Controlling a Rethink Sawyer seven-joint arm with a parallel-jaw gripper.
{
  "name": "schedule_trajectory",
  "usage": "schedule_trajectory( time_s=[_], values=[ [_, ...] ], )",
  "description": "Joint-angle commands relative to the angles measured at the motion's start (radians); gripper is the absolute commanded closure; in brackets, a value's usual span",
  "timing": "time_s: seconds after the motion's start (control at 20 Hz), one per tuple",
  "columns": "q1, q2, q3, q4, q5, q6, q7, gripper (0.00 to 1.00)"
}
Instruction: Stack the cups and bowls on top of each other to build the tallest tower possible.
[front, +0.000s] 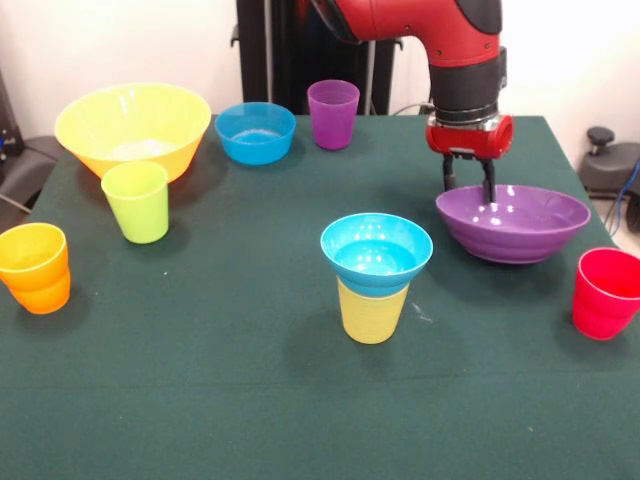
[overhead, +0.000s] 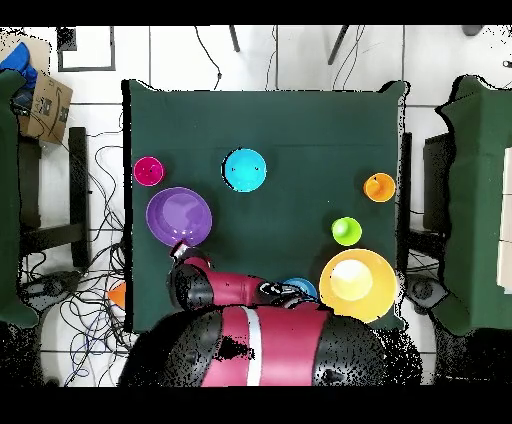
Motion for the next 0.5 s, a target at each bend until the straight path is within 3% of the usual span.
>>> schedule_trajectory(
  time_s=[0.05,0.4,0.45,0.5],
  values=[
    [0.030,0.012,-0.045,-0.113,0.082,0.021,0.140,0.00],
    [0.053,0.007,-0.069,-0.114,0.082,-0.008,0.144,0.00],
    [0.057,0.005,-0.073,-0.114,0.078,-0.015,0.150,1.00],
    [0.057,0.005,-0.074,-0.113,0.079,-0.016,0.152,1.00]
  ],
)
